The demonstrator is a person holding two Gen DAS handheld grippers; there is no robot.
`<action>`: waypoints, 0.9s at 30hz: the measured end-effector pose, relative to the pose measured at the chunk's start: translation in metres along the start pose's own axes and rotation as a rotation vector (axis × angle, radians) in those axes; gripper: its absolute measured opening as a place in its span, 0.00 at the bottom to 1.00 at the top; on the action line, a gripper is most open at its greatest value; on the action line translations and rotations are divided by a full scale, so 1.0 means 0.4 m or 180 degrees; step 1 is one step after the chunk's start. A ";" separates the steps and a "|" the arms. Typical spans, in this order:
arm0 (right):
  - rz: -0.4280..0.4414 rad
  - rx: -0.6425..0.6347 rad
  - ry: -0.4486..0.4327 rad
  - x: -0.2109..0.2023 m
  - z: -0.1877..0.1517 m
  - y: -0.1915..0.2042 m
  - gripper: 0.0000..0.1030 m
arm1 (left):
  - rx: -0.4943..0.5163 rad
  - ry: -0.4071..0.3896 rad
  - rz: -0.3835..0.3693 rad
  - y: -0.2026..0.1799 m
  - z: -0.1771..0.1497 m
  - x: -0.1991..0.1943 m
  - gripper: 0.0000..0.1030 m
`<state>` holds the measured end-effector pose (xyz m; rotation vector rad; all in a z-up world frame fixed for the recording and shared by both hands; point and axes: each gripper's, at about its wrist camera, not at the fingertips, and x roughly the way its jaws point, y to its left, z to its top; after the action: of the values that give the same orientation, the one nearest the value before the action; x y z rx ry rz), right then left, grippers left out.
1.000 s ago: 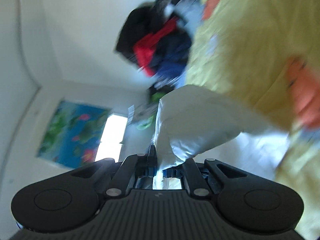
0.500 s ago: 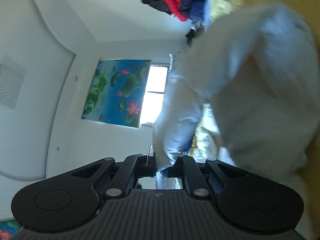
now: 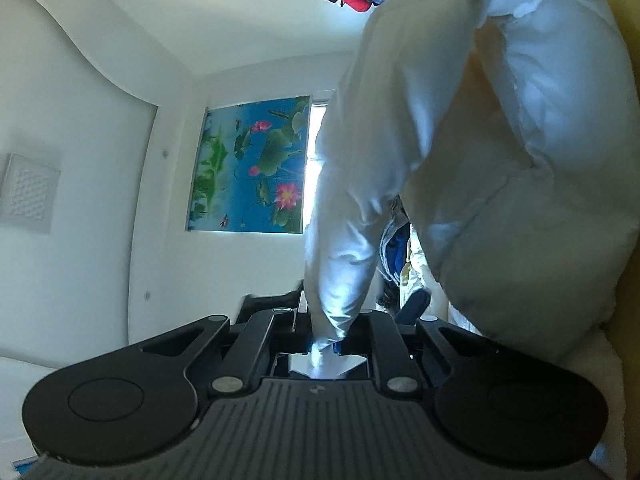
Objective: Fold small clothes
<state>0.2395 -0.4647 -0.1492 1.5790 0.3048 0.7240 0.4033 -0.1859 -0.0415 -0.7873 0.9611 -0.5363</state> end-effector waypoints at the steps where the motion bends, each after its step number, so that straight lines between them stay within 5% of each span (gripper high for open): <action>1: -0.0016 -0.0002 -0.0004 0.001 0.015 -0.009 0.16 | -0.0006 -0.0020 0.0017 0.000 -0.001 0.001 0.53; 3: -0.0005 0.0013 0.0006 0.005 0.016 -0.015 0.16 | 0.0012 -0.0058 0.0031 0.000 -0.004 -0.005 0.50; 5: -0.0034 -0.0025 0.0011 -0.004 0.016 -0.010 0.21 | 0.0064 -0.0049 0.0053 -0.007 -0.008 -0.009 0.22; 7: -0.0068 -0.0028 0.0001 0.006 0.027 -0.014 0.32 | 0.0193 -0.0087 0.0141 -0.022 -0.011 -0.018 0.13; 11: 0.0120 0.0080 -0.0003 -0.015 0.030 -0.002 0.63 | 0.0578 -0.0172 0.0394 -0.061 -0.009 -0.043 0.11; 15: 0.0059 -0.0040 0.0045 -0.006 0.026 0.012 0.64 | 0.1190 -0.0416 0.0794 -0.098 -0.009 -0.098 0.10; 18: -0.0283 -0.0502 0.0187 0.018 0.010 0.056 0.65 | 0.1393 -0.0609 0.1012 -0.093 0.006 -0.160 0.10; 27: -0.1238 -0.1894 0.0615 0.093 -0.084 0.158 0.69 | 0.1228 -0.0953 0.1563 0.011 0.072 -0.317 0.10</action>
<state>0.2338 -0.4259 -0.0786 0.8547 0.4727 0.5892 0.3677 -0.0832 0.0299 -0.2554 0.7065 -0.1567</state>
